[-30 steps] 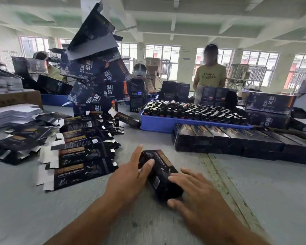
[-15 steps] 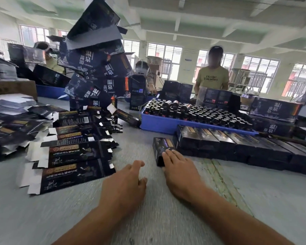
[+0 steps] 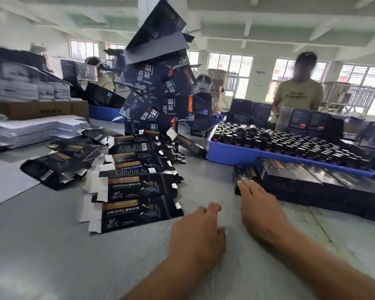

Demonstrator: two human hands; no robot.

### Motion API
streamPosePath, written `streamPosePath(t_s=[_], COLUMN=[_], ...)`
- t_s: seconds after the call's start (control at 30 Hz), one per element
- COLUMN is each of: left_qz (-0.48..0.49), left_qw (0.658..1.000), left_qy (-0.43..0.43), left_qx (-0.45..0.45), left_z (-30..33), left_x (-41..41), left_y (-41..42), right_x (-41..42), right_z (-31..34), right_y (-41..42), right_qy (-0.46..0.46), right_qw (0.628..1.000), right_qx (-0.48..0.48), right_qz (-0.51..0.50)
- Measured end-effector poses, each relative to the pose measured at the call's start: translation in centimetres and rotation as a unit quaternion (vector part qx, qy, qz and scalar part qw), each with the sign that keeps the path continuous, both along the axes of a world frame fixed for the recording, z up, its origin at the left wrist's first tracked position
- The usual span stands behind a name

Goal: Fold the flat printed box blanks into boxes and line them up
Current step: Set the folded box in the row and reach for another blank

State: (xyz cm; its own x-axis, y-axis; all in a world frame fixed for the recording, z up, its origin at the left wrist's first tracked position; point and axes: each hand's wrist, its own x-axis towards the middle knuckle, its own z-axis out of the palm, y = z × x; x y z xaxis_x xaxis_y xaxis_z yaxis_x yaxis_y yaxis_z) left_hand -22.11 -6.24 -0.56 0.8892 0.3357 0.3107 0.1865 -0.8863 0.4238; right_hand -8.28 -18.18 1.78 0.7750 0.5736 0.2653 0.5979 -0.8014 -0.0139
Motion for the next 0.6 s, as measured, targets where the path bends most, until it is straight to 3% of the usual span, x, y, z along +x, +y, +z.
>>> streamPosePath(t_s=[0.23, 0.37, 0.53, 0.6], left_qz=[-0.019, -0.021, 0.023, 0.044], left_qw=[1.000, 1.000, 0.995, 0.995], left_qy=[0.005, 0.002, -0.038, -0.060], left_qx=[0.009, 0.002, -0.084, -0.062], left_z=[0.3, 0.2, 1.5, 3.0], left_x=[-0.2, 0.2, 1.4, 2.7], left_y=[-0.1, 0.0, 1.1, 2.6], right_x=[-5.5, -6.2, -5.6, -5.2], right_z=[-1.1, -1.2, -1.8, -2.3], right_y=[-5.1, -6.1, -6.4, -6.5], right_qy=[0.077, 0.088, 0.073, 0.078], right_qw=[0.996, 0.994, 0.994, 0.992], right_qx=[0.026, 0.027, 0.039, 0.055], right_qz=[0.039, 0.050, 0.076, 0.082])
